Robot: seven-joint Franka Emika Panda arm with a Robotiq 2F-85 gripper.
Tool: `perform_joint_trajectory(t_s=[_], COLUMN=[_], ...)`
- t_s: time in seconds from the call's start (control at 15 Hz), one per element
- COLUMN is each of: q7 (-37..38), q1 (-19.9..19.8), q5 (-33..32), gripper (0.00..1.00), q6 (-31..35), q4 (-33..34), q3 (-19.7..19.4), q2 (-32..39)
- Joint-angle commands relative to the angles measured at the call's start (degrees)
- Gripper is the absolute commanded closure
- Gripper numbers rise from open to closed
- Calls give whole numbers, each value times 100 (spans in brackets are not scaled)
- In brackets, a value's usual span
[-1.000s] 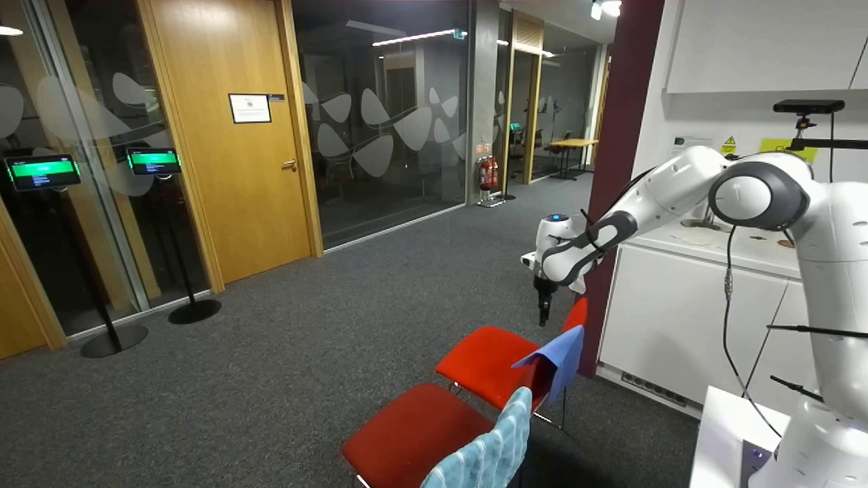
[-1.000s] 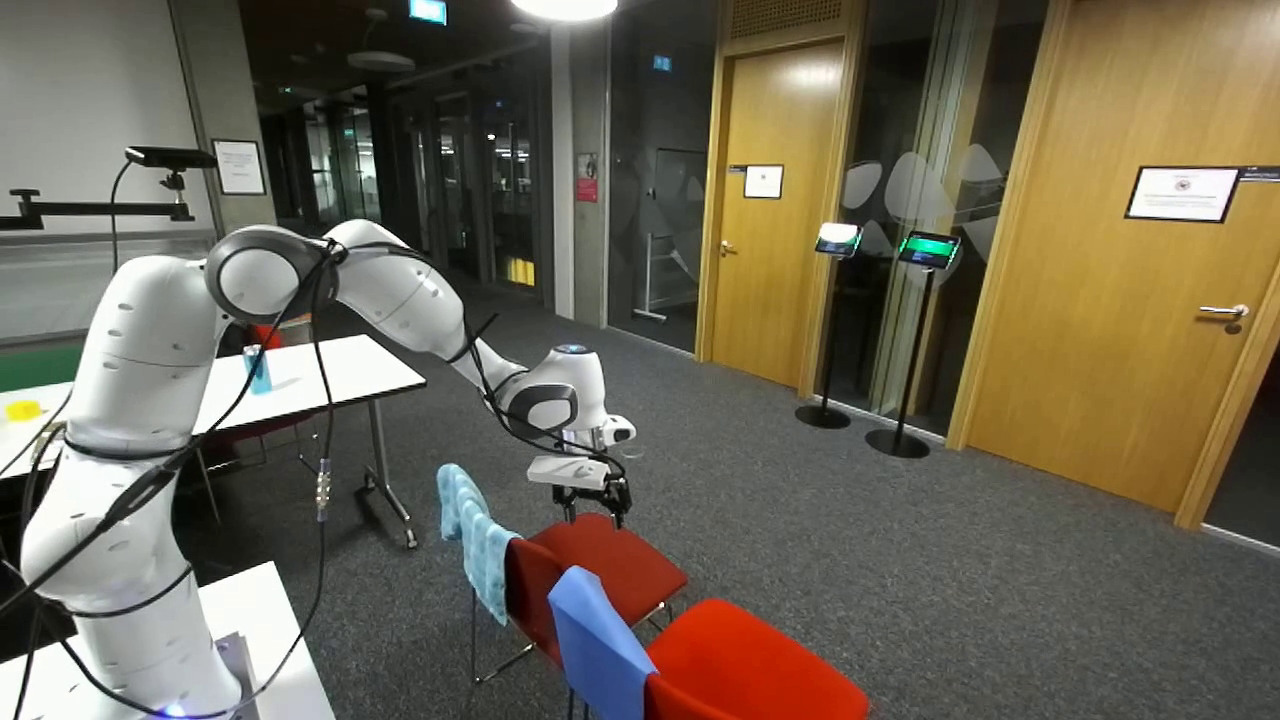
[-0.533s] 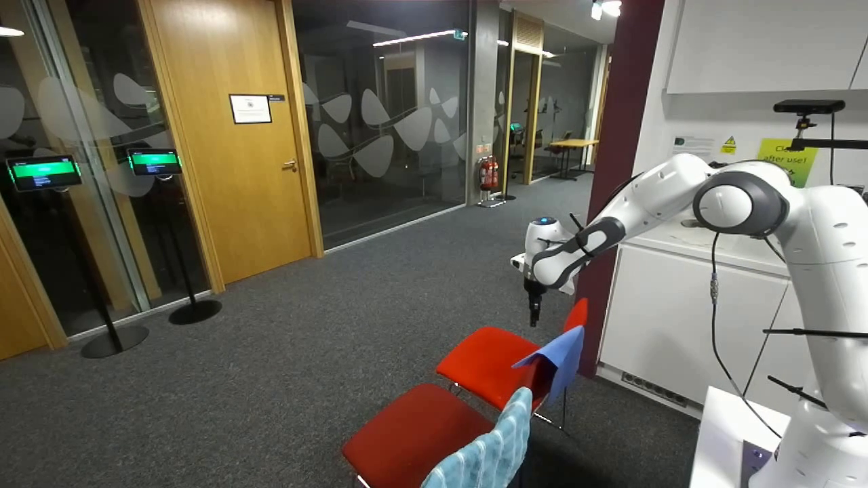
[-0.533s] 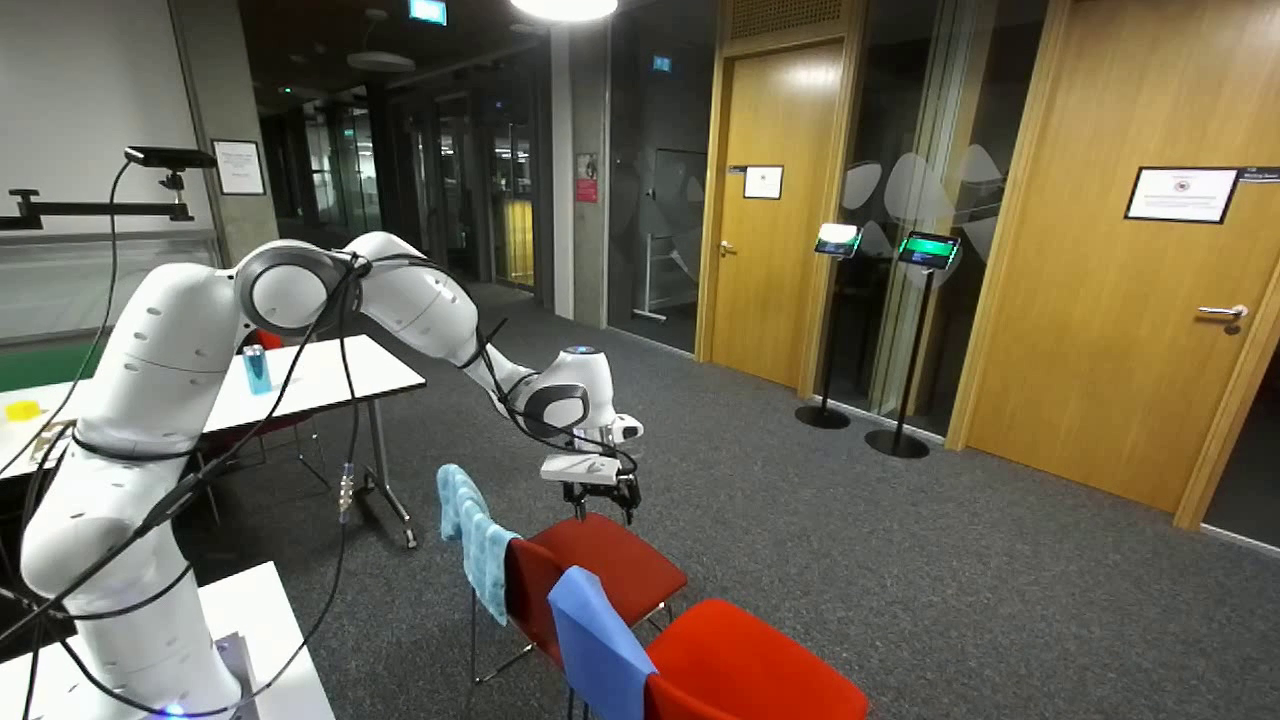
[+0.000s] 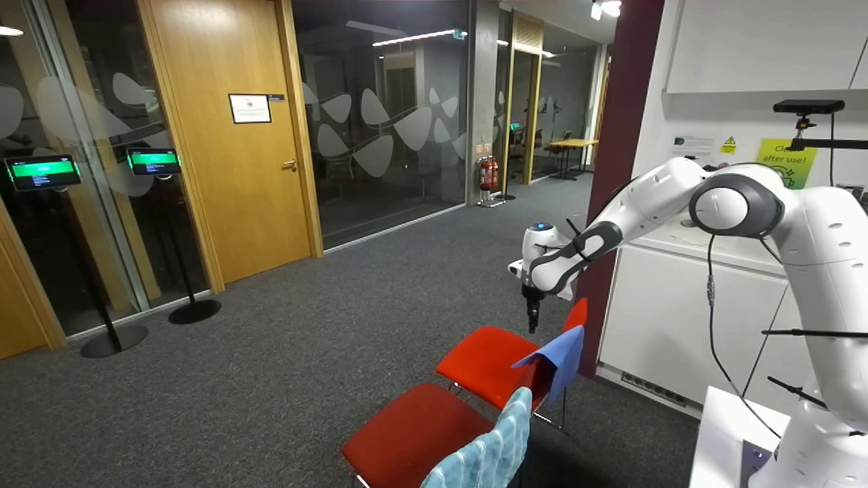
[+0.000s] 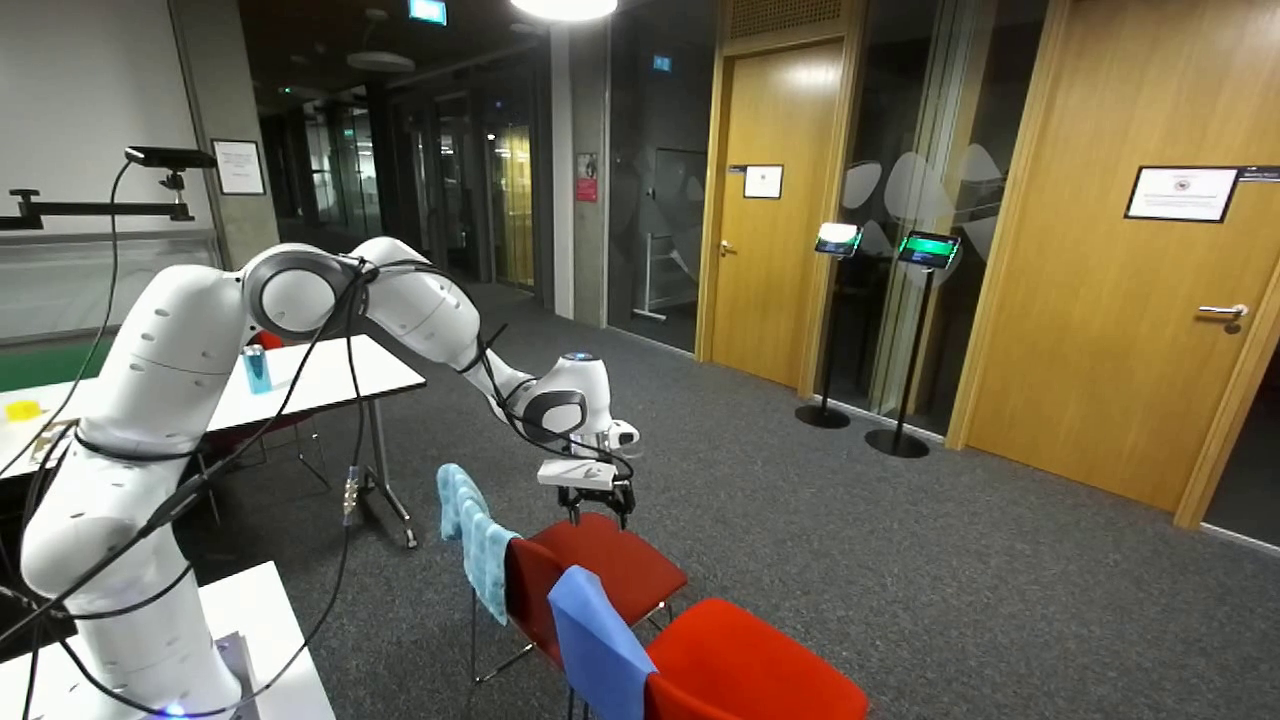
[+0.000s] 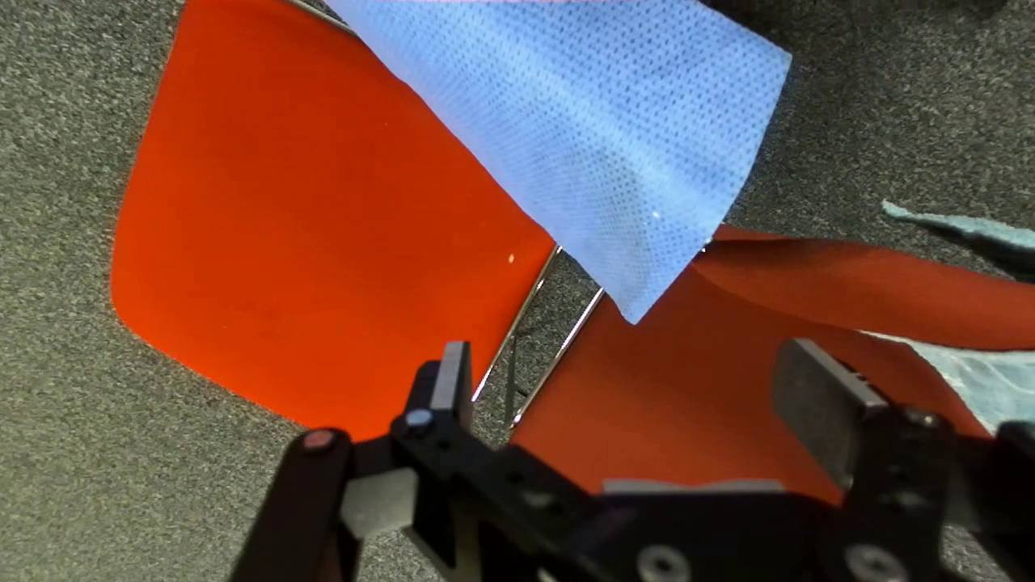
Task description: Fix the blue cloth on the back of the chair
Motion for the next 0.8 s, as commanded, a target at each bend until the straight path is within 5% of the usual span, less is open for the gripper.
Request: perform_joint_trajectory(t_s=[0.0,0.73], q7=[-9,87], q1=[-127,2], q5=[-122,-454], gripper=[0,0], q6=[-73,-643], q4=[104,256], q3=[203,192], q2=[187,571])
